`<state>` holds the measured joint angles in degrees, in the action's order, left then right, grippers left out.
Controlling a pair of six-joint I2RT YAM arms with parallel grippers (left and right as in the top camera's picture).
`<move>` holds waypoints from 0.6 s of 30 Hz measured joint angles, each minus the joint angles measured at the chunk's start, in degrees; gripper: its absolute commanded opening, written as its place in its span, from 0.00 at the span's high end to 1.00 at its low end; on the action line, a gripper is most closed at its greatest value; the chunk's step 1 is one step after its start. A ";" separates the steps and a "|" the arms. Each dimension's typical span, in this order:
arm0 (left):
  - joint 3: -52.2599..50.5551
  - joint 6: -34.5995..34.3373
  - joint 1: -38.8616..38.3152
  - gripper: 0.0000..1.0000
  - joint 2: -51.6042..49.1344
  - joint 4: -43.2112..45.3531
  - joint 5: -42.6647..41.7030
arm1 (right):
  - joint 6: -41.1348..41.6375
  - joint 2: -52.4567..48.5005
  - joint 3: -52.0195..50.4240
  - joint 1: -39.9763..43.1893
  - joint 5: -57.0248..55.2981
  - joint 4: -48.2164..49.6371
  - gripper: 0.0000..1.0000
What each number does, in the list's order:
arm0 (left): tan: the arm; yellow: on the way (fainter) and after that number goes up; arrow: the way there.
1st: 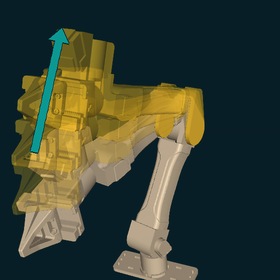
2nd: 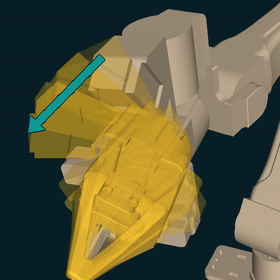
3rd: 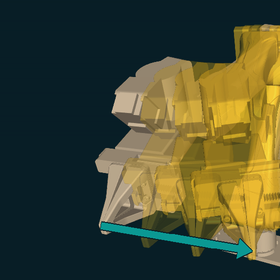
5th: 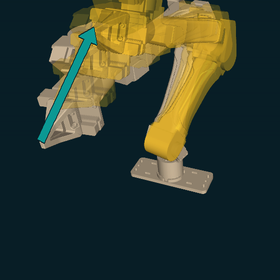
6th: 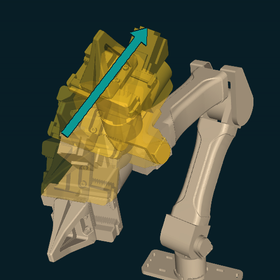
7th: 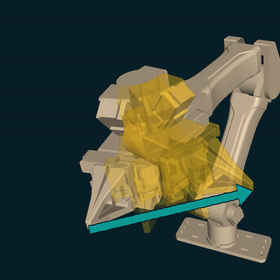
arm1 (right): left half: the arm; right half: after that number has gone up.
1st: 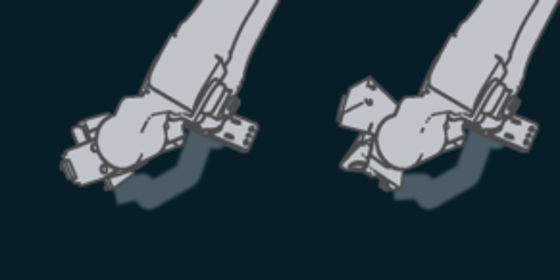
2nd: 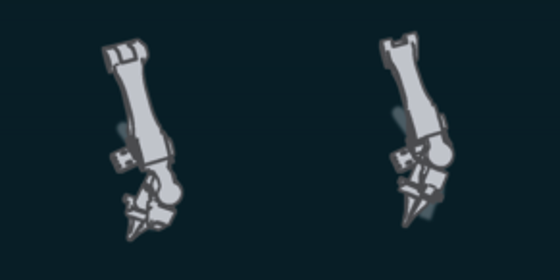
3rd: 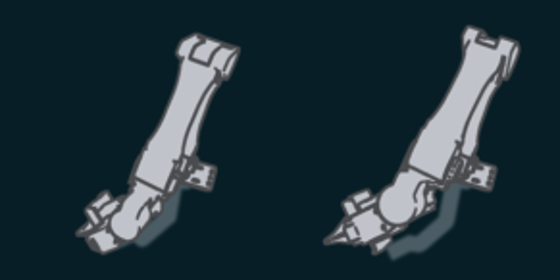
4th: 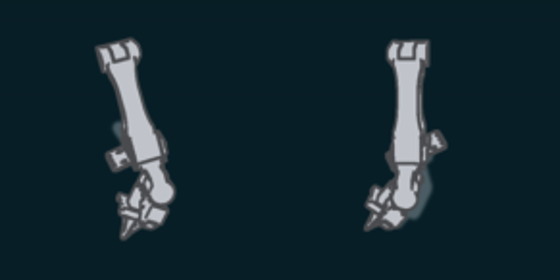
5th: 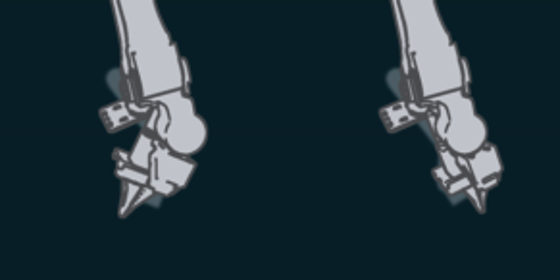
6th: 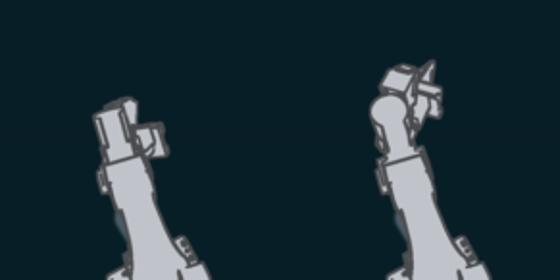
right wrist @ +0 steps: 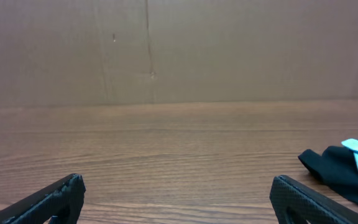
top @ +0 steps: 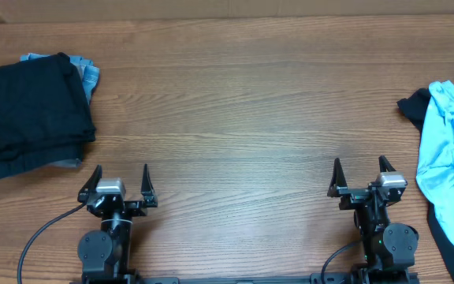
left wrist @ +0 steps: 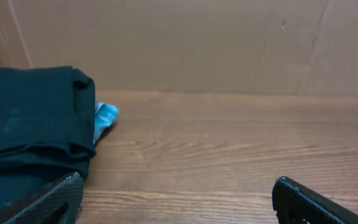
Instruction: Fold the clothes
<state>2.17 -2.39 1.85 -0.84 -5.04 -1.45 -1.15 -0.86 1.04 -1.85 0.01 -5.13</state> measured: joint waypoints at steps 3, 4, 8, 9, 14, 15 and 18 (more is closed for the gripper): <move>-1.44 0.17 -0.68 0.00 0.00 0.39 0.00 | 0.02 0.00 0.00 0.00 0.00 -0.02 0.00; -1.46 0.13 -0.87 0.00 0.00 0.42 0.00 | 0.02 0.00 0.00 0.00 -0.02 -0.02 0.00; -1.46 -0.20 -1.03 0.00 0.00 0.42 0.00 | 0.00 0.00 0.00 0.00 -0.02 0.00 0.00; -1.46 -0.22 -1.03 0.00 0.00 0.42 0.00 | 0.02 0.00 0.00 0.00 -0.02 -0.02 0.00; -1.46 -0.24 -1.03 0.00 0.00 0.42 0.00 | 0.00 0.00 0.00 0.00 0.00 -0.02 0.00; -1.46 -0.24 -1.03 0.00 0.00 0.42 0.00 | 0.00 0.00 0.00 0.00 0.00 -0.04 0.00; -1.46 -0.24 -1.03 0.00 0.00 0.42 0.00 | 0.02 0.00 0.00 0.00 0.00 -0.02 0.00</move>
<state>0.71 -2.63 0.82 -0.84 -4.62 -1.45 -1.13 -0.86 1.04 -1.85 0.01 -5.15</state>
